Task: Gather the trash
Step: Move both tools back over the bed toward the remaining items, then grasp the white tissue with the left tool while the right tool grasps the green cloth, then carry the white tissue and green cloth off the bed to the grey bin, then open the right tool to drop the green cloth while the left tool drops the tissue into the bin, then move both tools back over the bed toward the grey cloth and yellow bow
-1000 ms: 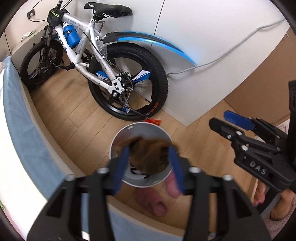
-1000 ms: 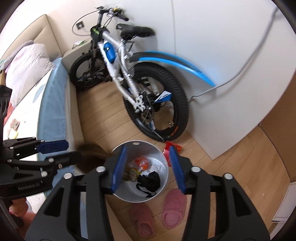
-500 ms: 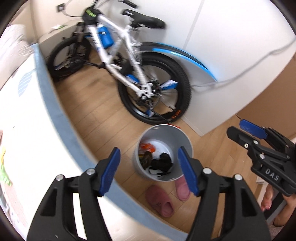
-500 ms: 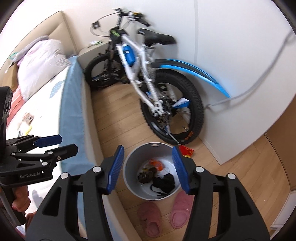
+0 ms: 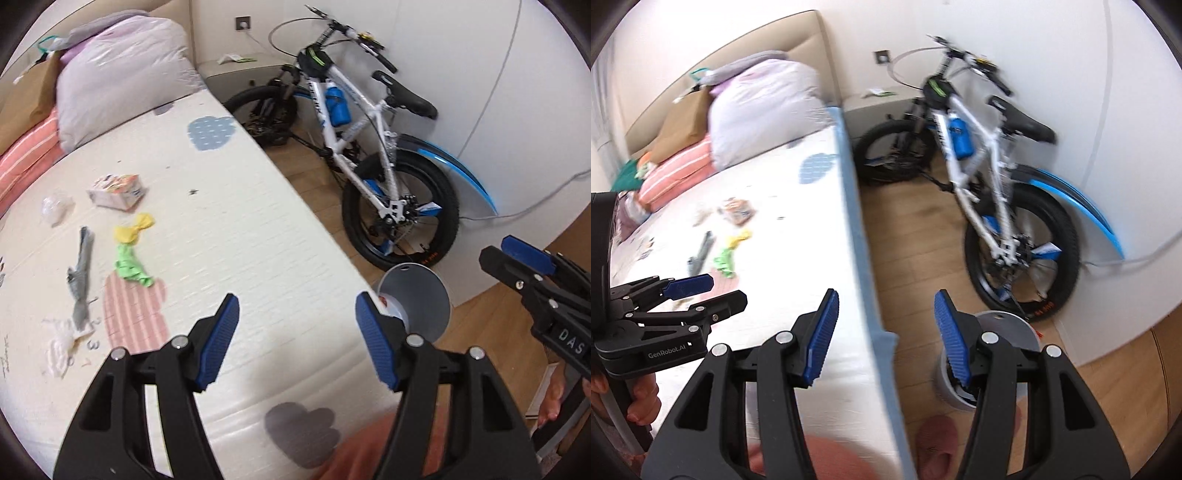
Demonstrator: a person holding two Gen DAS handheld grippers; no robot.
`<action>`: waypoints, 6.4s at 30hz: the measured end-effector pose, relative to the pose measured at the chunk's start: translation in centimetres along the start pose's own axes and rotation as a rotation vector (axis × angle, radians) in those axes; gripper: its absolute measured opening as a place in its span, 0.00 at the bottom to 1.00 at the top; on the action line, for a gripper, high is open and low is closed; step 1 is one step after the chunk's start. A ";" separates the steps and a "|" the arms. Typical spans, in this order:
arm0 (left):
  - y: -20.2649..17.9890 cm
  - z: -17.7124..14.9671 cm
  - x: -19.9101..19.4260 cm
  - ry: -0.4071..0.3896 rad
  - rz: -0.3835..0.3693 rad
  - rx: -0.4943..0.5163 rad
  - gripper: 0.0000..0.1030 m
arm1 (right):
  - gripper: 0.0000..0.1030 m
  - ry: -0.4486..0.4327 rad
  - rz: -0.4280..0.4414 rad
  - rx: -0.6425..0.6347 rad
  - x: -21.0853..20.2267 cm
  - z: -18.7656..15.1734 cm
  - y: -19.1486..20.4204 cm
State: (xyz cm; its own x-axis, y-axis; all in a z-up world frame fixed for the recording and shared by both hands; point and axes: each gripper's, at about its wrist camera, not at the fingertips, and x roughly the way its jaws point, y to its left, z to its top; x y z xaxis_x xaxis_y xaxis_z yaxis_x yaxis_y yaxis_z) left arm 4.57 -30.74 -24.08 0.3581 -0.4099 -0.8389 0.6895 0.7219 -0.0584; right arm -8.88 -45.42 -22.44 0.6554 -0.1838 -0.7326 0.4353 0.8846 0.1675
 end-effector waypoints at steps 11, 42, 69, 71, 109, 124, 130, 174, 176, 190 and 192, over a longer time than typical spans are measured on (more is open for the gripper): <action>14.6 -4.2 -6.4 -0.055 0.180 -0.185 0.64 | 0.50 0.029 0.201 -0.180 2.2 1.1 16.5; 29.3 -8.2 5.2 0.092 0.160 -0.379 0.56 | 0.50 0.186 0.191 -0.359 22.1 1.5 29.1; 26.9 -6.7 0.6 -0.077 0.235 -0.260 0.25 | 0.25 0.030 0.242 -0.357 17.0 2.4 29.1; 26.5 -6.6 -0.5 -0.101 0.239 -0.256 0.25 | 0.25 0.011 0.245 -0.350 15.3 2.2 28.7; -12.3 -0.6 -3.0 -0.162 -0.202 0.219 0.26 | 0.25 -0.123 -0.137 0.104 -8.4 -6.7 -10.8; -22.3 2.2 9.9 0.035 -0.282 0.422 0.26 | 0.28 0.005 -0.117 0.223 2.5 -7.0 -20.0; -22.3 2.3 12.9 0.088 -0.281 0.423 0.26 | 0.32 0.055 -0.106 0.230 6.0 -7.0 -20.6; -15.7 2.3 8.6 0.034 -0.239 0.280 0.59 | 0.40 -0.027 -0.132 0.137 0.9 -4.4 -13.9; -12.7 2.1 7.4 0.014 -0.199 0.236 0.59 | 0.41 -0.041 -0.109 0.100 0.8 -3.4 -11.3; 13.0 0.1 -0.6 -0.060 0.159 -0.168 0.59 | 0.47 -0.083 0.212 -0.236 6.1 4.5 13.5; 15.8 0.3 -1.0 -0.061 0.193 -0.223 0.59 | 0.47 -0.069 0.244 -0.271 7.6 5.4 16.5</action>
State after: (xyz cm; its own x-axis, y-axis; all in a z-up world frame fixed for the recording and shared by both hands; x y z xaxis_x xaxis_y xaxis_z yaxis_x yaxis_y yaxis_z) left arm 15.27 -19.09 -24.04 0.5108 -0.2806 -0.8126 0.4520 0.8917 -0.0237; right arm 6.63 -34.52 -21.63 0.7637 0.0266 -0.6451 0.0877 0.9856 0.1445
